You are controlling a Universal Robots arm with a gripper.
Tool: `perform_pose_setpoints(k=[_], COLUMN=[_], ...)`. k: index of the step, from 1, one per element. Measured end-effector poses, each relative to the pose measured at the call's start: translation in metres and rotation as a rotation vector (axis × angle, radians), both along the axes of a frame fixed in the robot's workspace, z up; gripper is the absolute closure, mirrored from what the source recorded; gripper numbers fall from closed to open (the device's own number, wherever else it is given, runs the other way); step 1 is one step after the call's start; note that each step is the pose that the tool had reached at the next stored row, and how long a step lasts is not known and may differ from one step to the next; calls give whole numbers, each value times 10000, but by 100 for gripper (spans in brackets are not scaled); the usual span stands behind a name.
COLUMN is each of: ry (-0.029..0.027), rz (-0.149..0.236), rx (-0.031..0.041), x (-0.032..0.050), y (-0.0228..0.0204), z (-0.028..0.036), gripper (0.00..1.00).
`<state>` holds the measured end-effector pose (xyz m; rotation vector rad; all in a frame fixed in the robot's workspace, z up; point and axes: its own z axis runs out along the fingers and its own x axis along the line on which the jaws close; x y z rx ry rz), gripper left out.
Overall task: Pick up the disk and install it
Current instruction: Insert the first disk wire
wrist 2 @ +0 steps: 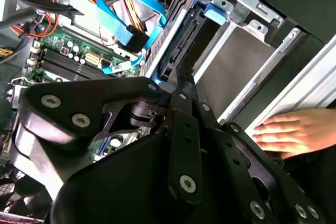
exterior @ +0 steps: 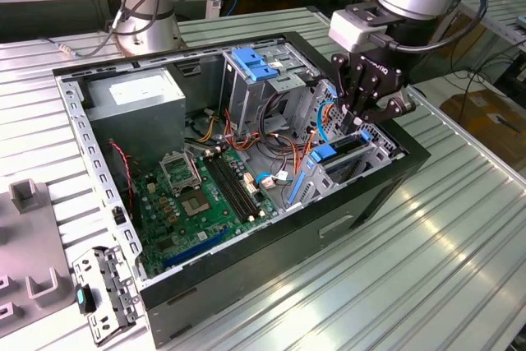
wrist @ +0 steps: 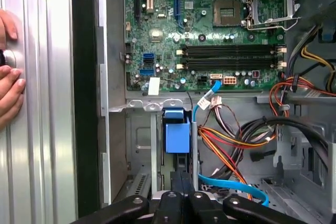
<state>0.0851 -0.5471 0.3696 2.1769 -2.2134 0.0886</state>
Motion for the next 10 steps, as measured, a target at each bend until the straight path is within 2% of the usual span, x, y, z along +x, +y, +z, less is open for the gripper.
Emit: perform_pose_setpoints(k=[1,4,6,10], ry=[1,10,21,24], rz=[18,48,56,140], rx=[-1,0,-5,-7], x=[0,-1,23,176], y=[1,2,3,10], z=[26,172,181,178], gripper=[89,89,89,89])
